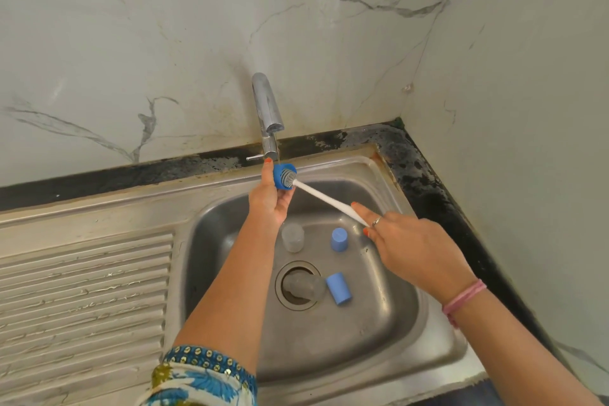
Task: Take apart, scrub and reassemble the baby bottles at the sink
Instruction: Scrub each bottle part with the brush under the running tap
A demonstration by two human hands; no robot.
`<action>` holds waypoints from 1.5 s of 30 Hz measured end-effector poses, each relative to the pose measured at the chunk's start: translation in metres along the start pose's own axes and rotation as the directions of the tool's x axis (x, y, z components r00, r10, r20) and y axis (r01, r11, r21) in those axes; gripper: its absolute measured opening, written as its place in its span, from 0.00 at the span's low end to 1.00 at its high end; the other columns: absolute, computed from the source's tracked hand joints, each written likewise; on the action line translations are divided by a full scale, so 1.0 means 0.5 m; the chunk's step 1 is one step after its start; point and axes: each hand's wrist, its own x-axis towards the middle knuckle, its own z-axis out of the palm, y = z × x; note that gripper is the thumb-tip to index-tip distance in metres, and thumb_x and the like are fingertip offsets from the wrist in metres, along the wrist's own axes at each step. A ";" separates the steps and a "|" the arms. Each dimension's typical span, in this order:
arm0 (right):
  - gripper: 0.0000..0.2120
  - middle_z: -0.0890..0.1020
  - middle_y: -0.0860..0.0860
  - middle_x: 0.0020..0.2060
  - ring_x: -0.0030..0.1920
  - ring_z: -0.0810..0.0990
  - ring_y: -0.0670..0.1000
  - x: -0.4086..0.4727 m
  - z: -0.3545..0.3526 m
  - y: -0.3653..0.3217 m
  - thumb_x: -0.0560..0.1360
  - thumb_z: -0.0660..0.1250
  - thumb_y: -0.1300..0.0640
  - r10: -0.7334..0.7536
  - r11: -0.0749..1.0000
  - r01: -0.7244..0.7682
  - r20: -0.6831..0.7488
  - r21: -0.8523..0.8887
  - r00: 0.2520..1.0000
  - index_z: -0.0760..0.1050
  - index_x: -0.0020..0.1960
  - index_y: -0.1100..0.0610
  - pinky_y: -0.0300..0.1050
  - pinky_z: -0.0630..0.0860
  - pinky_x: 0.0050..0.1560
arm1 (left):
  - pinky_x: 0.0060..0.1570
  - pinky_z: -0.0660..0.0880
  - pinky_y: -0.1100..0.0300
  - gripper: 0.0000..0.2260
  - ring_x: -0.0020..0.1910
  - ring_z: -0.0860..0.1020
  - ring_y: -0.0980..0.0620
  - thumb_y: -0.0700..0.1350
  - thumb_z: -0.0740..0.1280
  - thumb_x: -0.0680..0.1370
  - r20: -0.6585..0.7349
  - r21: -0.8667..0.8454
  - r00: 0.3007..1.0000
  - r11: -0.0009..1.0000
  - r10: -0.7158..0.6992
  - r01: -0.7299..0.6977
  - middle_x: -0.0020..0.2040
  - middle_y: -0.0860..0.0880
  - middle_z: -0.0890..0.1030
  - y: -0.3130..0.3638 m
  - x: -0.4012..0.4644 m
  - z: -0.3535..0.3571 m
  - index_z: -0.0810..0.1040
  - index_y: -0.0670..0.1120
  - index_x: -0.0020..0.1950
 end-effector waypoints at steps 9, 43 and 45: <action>0.23 0.74 0.50 0.34 0.22 0.61 0.51 0.005 -0.025 0.012 0.80 0.61 0.51 -0.043 0.996 0.044 0.010 -0.084 0.999 0.65 0.74 0.43 0.43 0.53 0.22 | 0.32 0.81 0.55 0.19 0.44 0.82 0.45 0.51 0.69 0.77 0.040 -0.116 0.998 0.992 -0.052 0.057 0.49 0.39 0.80 -0.014 0.001 0.012 0.74 0.37 0.58; 0.20 0.70 0.46 0.36 0.29 0.66 0.48 0.036 -0.026 0.006 0.82 0.52 0.46 0.085 0.994 -0.093 0.121 0.064 0.989 0.59 0.74 0.37 0.44 0.60 0.29 | 0.43 0.81 0.56 0.12 0.46 0.81 0.49 0.48 0.70 0.77 0.052 0.151 0.999 0.988 -0.015 0.007 0.49 0.42 0.80 -0.017 0.037 -0.009 0.76 0.43 0.55; 0.19 0.75 0.47 0.39 0.37 0.74 0.51 0.033 -0.014 -0.006 0.82 0.55 0.47 0.079 0.957 -0.142 0.240 0.254 0.968 0.65 0.72 0.42 0.45 0.66 0.35 | 0.44 0.80 0.56 0.07 0.44 0.79 0.49 0.45 0.67 0.79 0.034 0.176 0.999 0.984 -0.021 0.015 0.48 0.43 0.78 -0.012 0.042 -0.007 0.75 0.43 0.52</action>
